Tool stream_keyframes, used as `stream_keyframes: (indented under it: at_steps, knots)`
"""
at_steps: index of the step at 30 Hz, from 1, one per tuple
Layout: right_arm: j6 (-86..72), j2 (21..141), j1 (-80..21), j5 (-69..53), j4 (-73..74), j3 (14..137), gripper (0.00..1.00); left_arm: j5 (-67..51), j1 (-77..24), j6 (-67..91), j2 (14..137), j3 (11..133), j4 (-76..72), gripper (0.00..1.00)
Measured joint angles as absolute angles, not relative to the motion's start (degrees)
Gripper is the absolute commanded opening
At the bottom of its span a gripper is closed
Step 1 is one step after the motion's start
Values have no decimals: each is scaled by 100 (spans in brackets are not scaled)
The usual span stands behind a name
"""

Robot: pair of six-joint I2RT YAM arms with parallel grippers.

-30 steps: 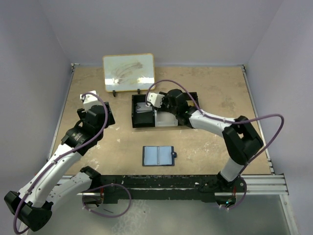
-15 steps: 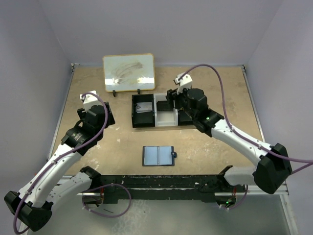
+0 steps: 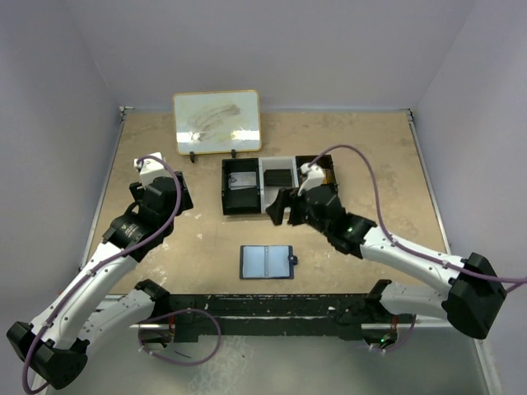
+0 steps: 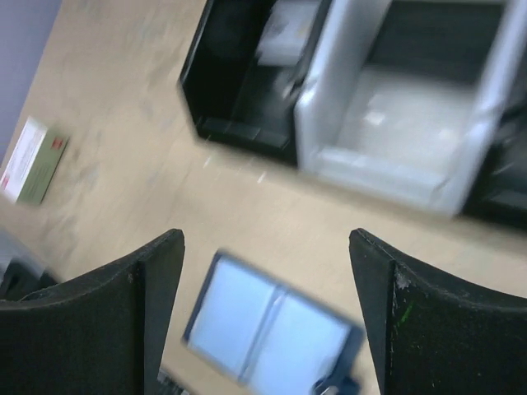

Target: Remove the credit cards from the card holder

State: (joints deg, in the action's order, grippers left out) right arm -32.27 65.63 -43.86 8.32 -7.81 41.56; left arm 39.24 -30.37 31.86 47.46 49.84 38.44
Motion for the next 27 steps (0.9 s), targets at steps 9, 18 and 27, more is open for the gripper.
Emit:
stream_keyframes:
  at_steps: [9, 18, 27]
  knots:
    - [-5054, 7116, -6565, 2112, 395, 4049, 76, 4091, -3037, 3201, 4744, 4984, 3876, 75]
    - [-5752, 8676, -7345, 2641, 1256, 4976, 64, 4427, -3037, 3332, 4521, 4984, 4003, 75]
    - [-5994, 9653, -7452, 2797, 1758, 5841, 70, 4447, -3037, 3343, 4504, 4984, 4007, 75]
